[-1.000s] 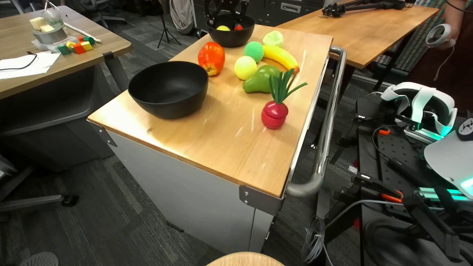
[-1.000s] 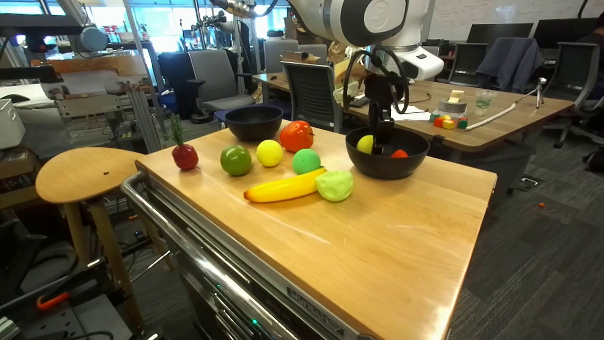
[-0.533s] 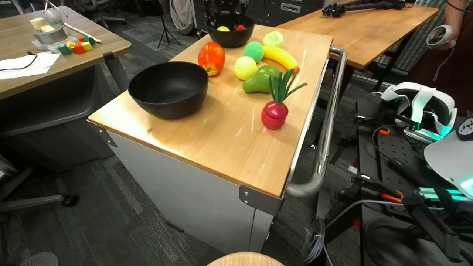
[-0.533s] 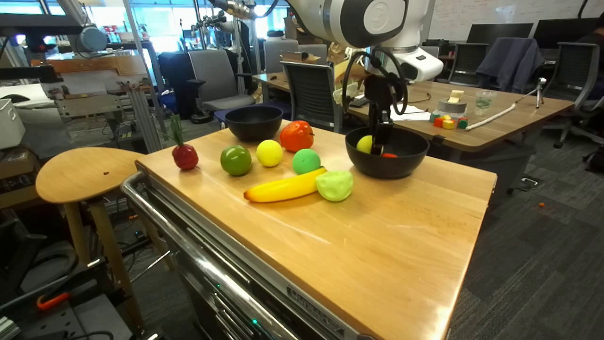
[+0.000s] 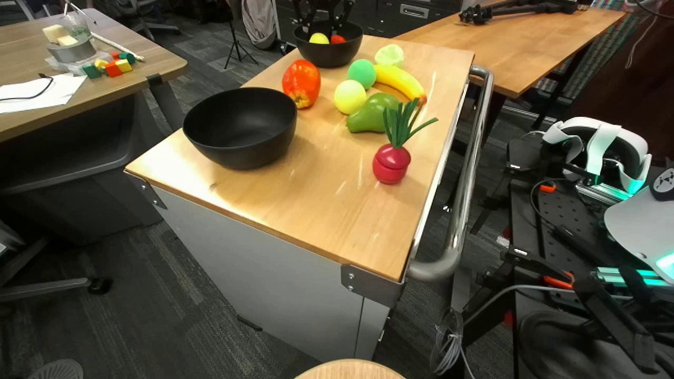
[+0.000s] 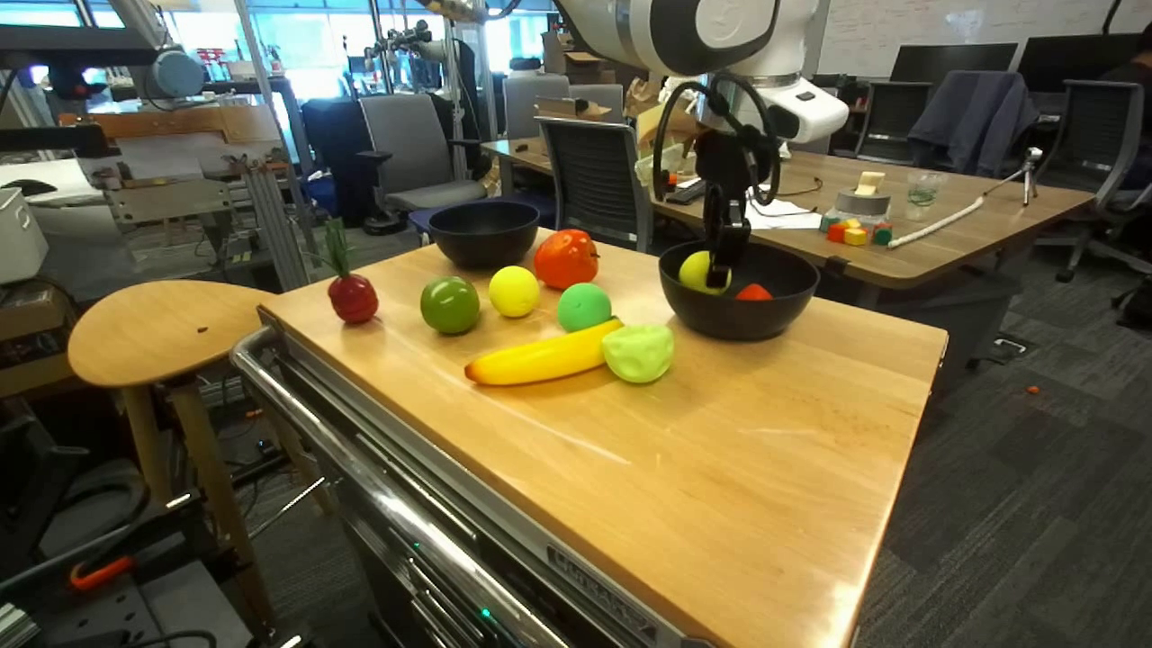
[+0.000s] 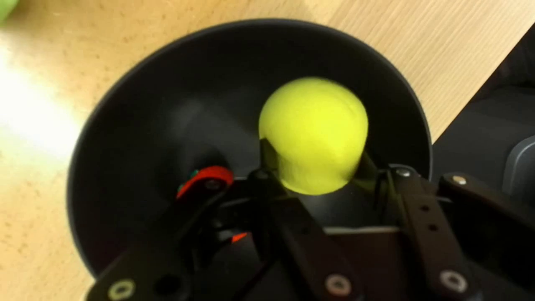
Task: Take the plastic fruits and vegetables and place them on the table
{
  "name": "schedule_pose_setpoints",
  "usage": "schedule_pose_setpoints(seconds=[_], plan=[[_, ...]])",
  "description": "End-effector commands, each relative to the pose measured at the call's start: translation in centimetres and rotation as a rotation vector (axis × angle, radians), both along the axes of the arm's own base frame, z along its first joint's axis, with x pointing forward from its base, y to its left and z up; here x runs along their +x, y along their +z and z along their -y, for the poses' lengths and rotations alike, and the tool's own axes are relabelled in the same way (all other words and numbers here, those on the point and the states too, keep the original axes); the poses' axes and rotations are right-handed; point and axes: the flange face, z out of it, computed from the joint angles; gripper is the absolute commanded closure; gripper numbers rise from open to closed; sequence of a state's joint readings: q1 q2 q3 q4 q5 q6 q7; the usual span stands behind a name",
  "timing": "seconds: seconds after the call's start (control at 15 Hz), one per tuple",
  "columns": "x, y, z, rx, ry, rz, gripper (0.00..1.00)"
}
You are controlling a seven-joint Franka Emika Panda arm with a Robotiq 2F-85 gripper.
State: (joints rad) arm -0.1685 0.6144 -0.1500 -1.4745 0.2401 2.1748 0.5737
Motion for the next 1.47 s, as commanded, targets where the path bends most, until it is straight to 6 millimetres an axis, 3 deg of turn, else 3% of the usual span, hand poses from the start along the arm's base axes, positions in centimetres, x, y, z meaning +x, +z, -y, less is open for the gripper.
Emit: schedule_pose_setpoints(seconds=[0.0,0.33,0.53,0.67,0.8,1.13,1.4], plan=[[-3.0,6.3,0.3,-0.086,0.085,-0.002,0.79],[-8.4,14.7,3.6,-0.288,0.186,0.098,0.79],[-12.4,15.9,6.0,-0.257,0.117,0.115,0.79],[-14.3,14.6,7.0,-0.222,0.06,0.111,0.79],[-15.3,12.1,7.6,-0.188,0.006,0.112,0.79],[-14.7,4.3,7.3,-0.156,-0.055,0.132,0.79],[-13.9,0.2,5.9,-0.177,-0.04,0.137,0.79]])
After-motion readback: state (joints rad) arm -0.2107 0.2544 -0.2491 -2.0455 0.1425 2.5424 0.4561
